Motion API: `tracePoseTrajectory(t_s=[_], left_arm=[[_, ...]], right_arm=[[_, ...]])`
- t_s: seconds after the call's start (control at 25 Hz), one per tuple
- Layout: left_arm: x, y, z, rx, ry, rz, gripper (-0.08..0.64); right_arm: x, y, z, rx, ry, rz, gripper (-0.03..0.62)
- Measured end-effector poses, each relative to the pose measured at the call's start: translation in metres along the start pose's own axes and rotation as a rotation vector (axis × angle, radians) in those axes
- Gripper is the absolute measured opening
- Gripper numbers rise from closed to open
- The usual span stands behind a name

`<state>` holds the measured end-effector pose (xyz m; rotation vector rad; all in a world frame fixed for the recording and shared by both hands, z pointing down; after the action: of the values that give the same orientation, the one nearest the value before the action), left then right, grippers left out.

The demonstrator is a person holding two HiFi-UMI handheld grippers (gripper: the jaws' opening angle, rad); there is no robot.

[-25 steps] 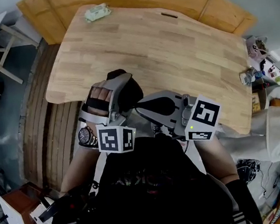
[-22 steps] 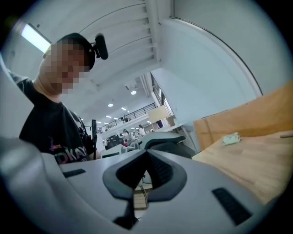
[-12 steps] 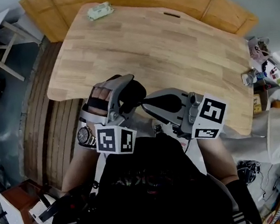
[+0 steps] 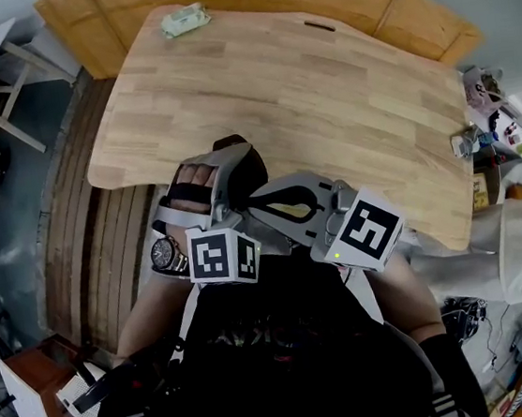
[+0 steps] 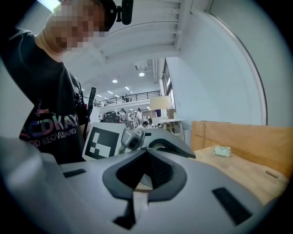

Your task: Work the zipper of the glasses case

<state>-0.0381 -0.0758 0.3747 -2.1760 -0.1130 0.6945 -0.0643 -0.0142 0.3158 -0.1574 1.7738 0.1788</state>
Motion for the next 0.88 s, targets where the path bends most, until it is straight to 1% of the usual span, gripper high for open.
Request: tracePoseTrajectory(t_s=[0.08,0.2,0.28,0.36,0.4,0.44,0.48,0.52,0.56,0.64,0.68,0.72,0.76,0.8,0.88], left_arm=[[0.0,0.001,-0.001,0.001,-0.005,0.001,0.279],[0.002,0.0,-0.002,-0.011,-0.025,0.018,0.279],[0.002,0.001,-0.003,-0.025,-0.048,0.066,0.279],[0.002,0.001,-0.004,-0.045,-0.078,0.145,0.279],[0.001,0.001,-0.005,-0.058,-0.095,0.195,0.279],[0.0,0.001,-0.005,-0.075,-0.115,0.252,0.279],[-0.002,0.001,-0.005,-0.099,-0.143,0.321,0.279],[-0.002,0.001,-0.005,-0.134,-0.183,0.404,0.279],[0.0,0.002,-0.003,-0.179,-0.236,0.504,0.279],[0.007,0.006,0.002,-0.28,-0.372,0.724,0.279],[0.011,0.009,0.006,-0.328,-0.441,0.823,0.279],[0.015,0.013,0.009,-0.37,-0.504,0.902,0.279],[0.019,0.016,0.013,-0.407,-0.556,0.957,0.279],[0.022,0.018,0.016,-0.439,-0.597,0.99,0.279],[0.028,0.02,0.02,-0.487,-0.649,1.012,0.279]], right_arm=[[0.001,-0.001,0.0,-0.003,-0.025,-0.026,0.017],[0.0,-0.005,0.004,-0.02,-0.059,-0.113,0.017],[0.002,-0.008,0.007,-0.025,-0.099,-0.14,0.018],[0.006,-0.013,0.015,-0.035,-0.153,-0.185,0.021],[0.008,-0.017,0.021,-0.043,-0.191,-0.215,0.041],[0.01,-0.022,0.027,-0.055,-0.229,-0.246,0.086],[0.01,-0.029,0.034,-0.071,-0.257,-0.273,0.148],[0.007,-0.036,0.04,-0.088,-0.267,-0.295,0.186],[0.001,-0.042,0.045,-0.106,-0.261,-0.311,0.206],[-0.018,-0.051,0.052,-0.131,-0.221,-0.341,0.25],[-0.027,-0.053,0.055,-0.133,-0.201,-0.357,0.265],[-0.035,-0.055,0.057,-0.129,-0.188,-0.377,0.272],[-0.041,-0.055,0.059,-0.117,-0.18,-0.398,0.276],[-0.046,-0.054,0.059,-0.101,-0.175,-0.419,0.286],[-0.052,-0.05,0.057,-0.07,-0.165,-0.447,0.305]])
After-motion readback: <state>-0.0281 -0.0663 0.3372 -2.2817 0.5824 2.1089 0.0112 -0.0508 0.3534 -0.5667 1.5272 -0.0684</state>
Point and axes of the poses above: the fingertips, and each gripper's own axes: z backward along the fingers, y to its left, x out of its top, the point moved 1 cm from there along z, backward along the fingers, and after that the axes turned 3 degrees about z, right-handed, at the moved point
